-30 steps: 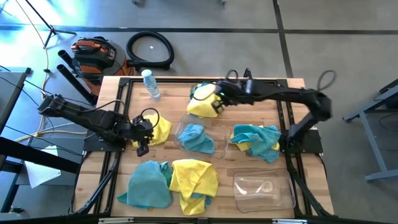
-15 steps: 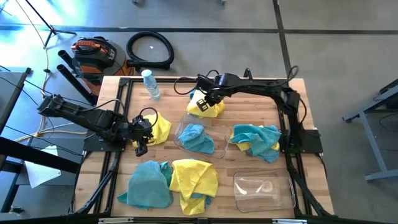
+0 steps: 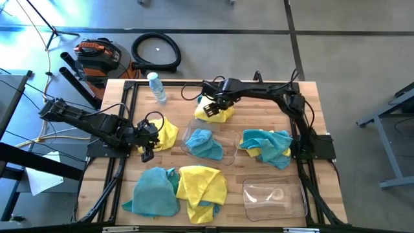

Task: Sort microfiber towel by color & place in baskets
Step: Put the yellow towel in the bottom transparent bin

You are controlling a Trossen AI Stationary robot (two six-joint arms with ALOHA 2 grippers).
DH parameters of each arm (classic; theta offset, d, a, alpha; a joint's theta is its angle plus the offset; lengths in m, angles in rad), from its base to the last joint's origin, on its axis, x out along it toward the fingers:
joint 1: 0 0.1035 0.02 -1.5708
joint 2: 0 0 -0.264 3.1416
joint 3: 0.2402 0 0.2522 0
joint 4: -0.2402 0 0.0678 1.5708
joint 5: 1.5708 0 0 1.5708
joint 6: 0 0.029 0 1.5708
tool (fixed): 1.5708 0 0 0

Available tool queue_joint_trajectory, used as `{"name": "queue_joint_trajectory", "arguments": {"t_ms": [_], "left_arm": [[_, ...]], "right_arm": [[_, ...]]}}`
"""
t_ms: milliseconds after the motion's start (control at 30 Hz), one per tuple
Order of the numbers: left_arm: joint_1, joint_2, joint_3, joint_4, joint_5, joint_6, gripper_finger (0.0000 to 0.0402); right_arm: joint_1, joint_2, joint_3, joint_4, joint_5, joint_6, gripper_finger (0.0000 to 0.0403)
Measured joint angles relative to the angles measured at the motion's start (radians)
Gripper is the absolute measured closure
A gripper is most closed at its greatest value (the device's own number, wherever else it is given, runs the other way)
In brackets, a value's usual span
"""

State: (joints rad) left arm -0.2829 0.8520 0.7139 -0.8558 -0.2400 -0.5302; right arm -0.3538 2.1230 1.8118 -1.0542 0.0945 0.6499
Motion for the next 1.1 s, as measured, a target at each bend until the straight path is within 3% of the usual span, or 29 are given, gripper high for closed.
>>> {"name": "queue_joint_trajectory", "arguments": {"t_ms": [167,367,667,1100], "left_arm": [[0.0,0.0,0.0,0.0,-0.006,-0.013,0.0291],[0.0,0.001,0.0,0.0,-0.007,-0.018,0.0291],[0.0,0.037,0.0,-0.003,0.016,-0.015,0.0291],[-0.001,0.107,0.0,0.003,0.093,-0.016,0.0291]], "right_arm": [[0.002,0.007,0.0,-0.012,0.003,-0.003,0.0243],[0.006,-0.008,0.0,-0.029,0.008,-0.031,0.0385],[0.066,-0.101,0.0,-0.092,0.135,-0.007,0.0398],[0.28,-0.468,0.0,-0.198,0.389,0.248,0.0402]]}}
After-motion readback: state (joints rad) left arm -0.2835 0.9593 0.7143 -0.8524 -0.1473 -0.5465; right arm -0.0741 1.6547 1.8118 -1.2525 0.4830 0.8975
